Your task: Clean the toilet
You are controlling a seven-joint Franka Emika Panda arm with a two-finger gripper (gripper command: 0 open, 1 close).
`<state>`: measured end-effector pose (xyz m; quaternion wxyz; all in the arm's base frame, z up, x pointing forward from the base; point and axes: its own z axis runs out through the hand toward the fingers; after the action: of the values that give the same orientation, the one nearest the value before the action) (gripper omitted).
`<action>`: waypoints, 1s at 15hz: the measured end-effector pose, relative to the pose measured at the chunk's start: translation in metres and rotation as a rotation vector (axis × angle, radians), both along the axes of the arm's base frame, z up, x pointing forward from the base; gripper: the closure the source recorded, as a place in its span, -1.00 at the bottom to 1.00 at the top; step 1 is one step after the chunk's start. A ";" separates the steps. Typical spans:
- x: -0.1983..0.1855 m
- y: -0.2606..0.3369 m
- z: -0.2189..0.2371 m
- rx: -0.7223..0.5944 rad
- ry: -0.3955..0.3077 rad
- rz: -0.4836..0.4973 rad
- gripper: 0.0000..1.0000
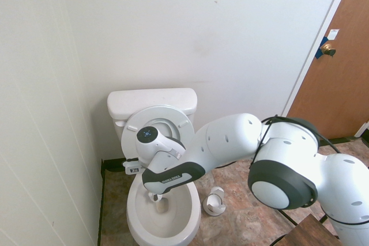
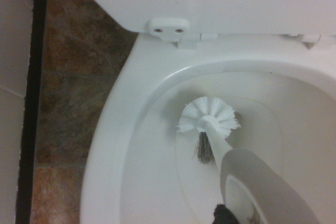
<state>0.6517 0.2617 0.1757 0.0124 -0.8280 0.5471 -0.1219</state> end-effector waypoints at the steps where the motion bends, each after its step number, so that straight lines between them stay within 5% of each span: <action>1: 0.001 0.007 -0.004 -0.001 -0.003 0.003 1.00; 7: -0.014 0.029 -0.011 -0.009 0.035 0.020 1.00; 15: -0.104 0.009 -0.021 -0.003 0.188 0.074 1.00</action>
<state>0.5479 0.2703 0.1548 -0.0358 -0.8554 0.5148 -0.0442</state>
